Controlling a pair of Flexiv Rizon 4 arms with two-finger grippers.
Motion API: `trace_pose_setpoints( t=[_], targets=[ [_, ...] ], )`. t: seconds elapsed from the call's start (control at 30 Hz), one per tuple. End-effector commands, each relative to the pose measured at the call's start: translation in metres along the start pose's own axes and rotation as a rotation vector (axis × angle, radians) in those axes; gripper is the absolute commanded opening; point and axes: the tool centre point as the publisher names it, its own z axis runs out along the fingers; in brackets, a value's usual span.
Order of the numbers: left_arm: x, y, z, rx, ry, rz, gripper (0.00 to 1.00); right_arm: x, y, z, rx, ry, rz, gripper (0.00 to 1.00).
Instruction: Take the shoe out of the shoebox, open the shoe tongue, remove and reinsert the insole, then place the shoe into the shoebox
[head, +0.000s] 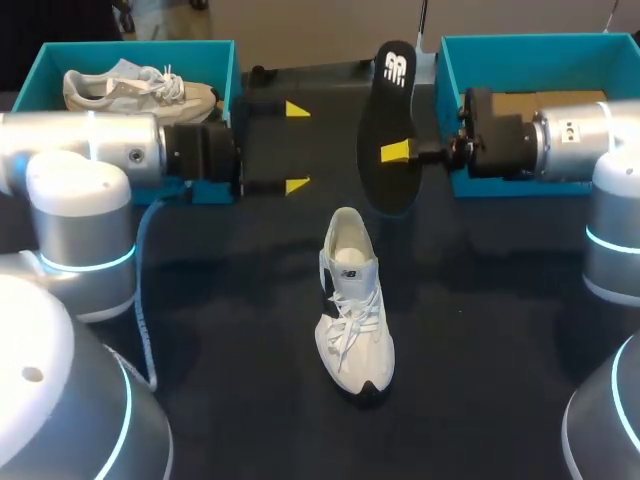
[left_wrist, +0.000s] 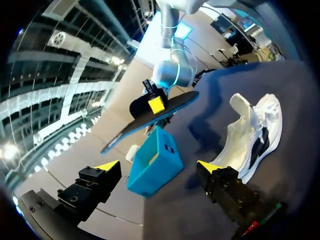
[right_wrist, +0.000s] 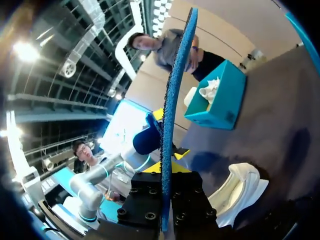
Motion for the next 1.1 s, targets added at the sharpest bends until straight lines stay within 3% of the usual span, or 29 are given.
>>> trace_pose_setpoints(
  t=[0.03, 0.13, 0.3, 1.03, 1.1],
  targets=[
    [0.007, -0.001, -0.007, -0.044, 0.108, -0.118, 1.00, 0.003, -0.003, 0.000, -0.022, -0.004, -0.057, 0.00],
    [0.015, 0.004, -0.007, -0.081, 0.144, -0.198, 1.00, 0.003, -0.002, 0.000, -0.024, 0.002, -0.118, 0.00],
    [0.022, 0.006, -0.007, -0.102, 0.187, -0.146, 1.00, 0.005, 0.001, 0.004, 0.002, 0.023, -0.235, 0.00],
    [0.022, 0.006, -0.007, -0.102, 0.187, -0.146, 1.00, 0.005, 0.001, 0.004, 0.002, 0.023, -0.235, 0.00],
    [0.027, 0.004, -0.007, -0.112, 0.220, -0.235, 1.00, 0.005, 0.001, 0.004, 0.002, 0.023, -0.235, 0.00]
  ],
)
